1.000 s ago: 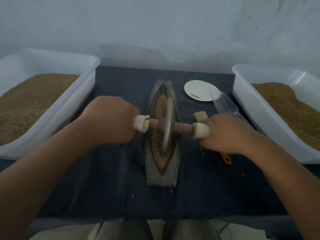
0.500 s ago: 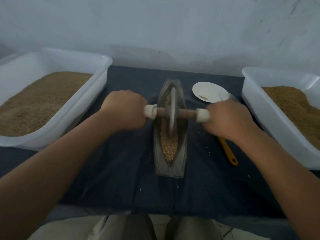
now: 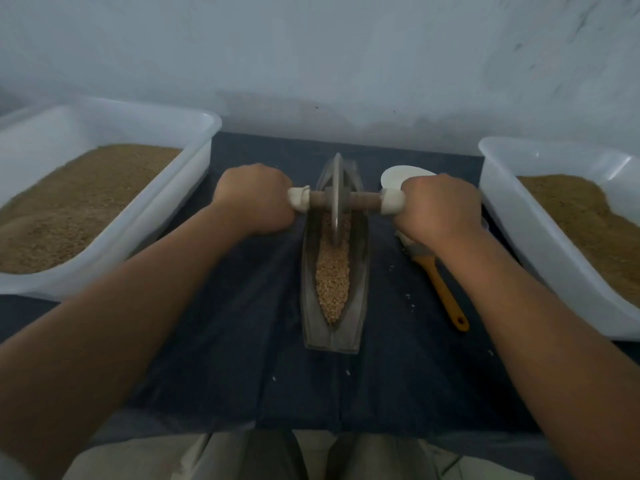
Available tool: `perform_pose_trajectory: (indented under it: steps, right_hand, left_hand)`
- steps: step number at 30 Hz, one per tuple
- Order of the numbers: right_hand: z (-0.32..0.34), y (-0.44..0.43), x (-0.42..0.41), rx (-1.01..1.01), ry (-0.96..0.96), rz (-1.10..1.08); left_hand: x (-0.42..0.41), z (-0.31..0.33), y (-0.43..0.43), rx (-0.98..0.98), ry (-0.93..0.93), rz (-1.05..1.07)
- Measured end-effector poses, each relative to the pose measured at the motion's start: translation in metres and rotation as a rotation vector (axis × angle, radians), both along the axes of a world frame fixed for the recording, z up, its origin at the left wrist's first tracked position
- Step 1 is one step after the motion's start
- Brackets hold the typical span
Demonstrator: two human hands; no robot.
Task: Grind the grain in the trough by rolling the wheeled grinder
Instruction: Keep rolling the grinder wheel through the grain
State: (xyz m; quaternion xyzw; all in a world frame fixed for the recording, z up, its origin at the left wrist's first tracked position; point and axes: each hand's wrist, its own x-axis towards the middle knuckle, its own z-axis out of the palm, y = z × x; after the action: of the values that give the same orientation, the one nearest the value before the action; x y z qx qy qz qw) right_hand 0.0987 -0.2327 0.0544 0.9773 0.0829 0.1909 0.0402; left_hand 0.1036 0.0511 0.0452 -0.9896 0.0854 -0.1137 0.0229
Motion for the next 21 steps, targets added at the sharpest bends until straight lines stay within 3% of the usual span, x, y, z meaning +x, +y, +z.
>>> perform_pose_trajectory:
  steps: [6,9,15,21]
  right_hand:
    - [0.008,-0.02,-0.071,-0.049,0.258,0.141]
    - [0.01,-0.022,-0.079,-0.034,0.3,0.153]
    - [0.003,0.001,-0.007,-0.029,0.006,-0.013]
    - [0.004,-0.013,-0.018,-0.04,0.304,0.009]
  left_hand:
    - [-0.075,-0.012,0.024,0.082,-0.062,-0.135]
    - [-0.077,-0.015,0.027,0.08,-0.077,-0.169]
    - [0.002,0.0,0.002,0.0,0.014,0.009]
    - [-0.029,0.005,0.001,0.108,-0.073,-0.085]
